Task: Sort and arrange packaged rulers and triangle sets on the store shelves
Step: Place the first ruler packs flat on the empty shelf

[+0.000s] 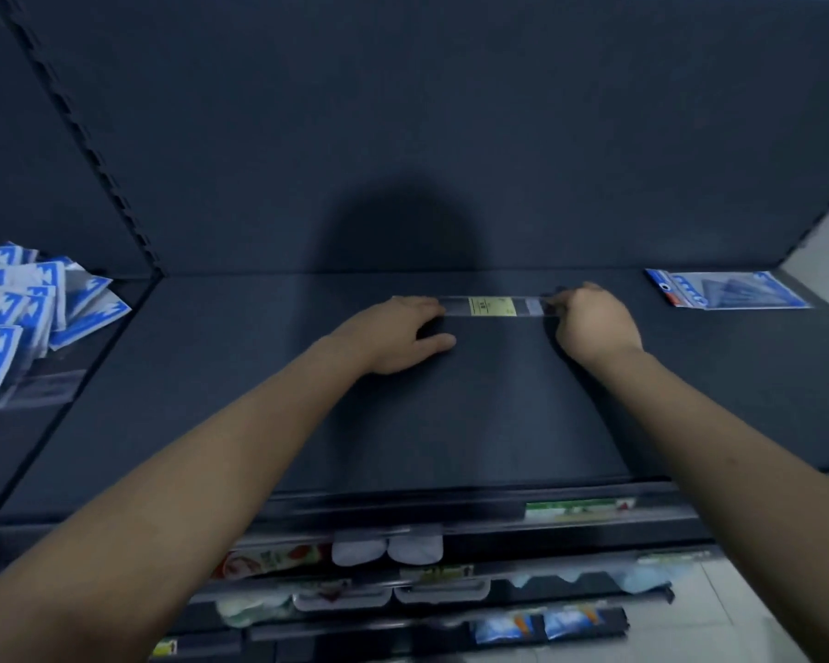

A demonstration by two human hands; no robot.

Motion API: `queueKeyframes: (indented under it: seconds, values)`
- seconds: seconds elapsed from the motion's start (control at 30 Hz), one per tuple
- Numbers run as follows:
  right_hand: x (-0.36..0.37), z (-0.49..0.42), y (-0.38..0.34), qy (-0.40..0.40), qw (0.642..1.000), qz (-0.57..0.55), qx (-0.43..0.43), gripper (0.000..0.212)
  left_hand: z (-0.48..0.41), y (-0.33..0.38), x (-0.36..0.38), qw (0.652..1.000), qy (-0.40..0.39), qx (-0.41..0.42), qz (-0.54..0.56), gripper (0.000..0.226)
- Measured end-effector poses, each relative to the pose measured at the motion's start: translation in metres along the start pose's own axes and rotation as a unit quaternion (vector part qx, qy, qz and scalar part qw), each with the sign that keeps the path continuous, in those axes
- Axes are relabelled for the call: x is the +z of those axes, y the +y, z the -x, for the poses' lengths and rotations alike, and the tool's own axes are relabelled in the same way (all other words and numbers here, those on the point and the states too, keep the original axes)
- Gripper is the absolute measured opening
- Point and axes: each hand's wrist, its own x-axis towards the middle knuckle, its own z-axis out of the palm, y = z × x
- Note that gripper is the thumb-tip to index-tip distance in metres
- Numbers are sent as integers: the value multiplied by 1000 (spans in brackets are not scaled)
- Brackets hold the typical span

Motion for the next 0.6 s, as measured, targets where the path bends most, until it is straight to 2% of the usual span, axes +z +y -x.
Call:
queueKeyframes:
  seconds: [0.17,0.3,0.4,0.6]
  values:
    - [-3,-9,22,-15,1000,-20,-16,28,-21,14,5,999,-11,-50,6,68]
    - [-5,-10,42,-49,996,-56,-57,31,-33,22,12,996,-37,-76,6,77]
    - [-4,-12,52,-63,992,-81,-76,37,-37,21,14,996,-25,-86,9,77]
    - [0,-19,60,-105,991,-61,-55,55,-39,19,18,994,-8,-110,11,77]
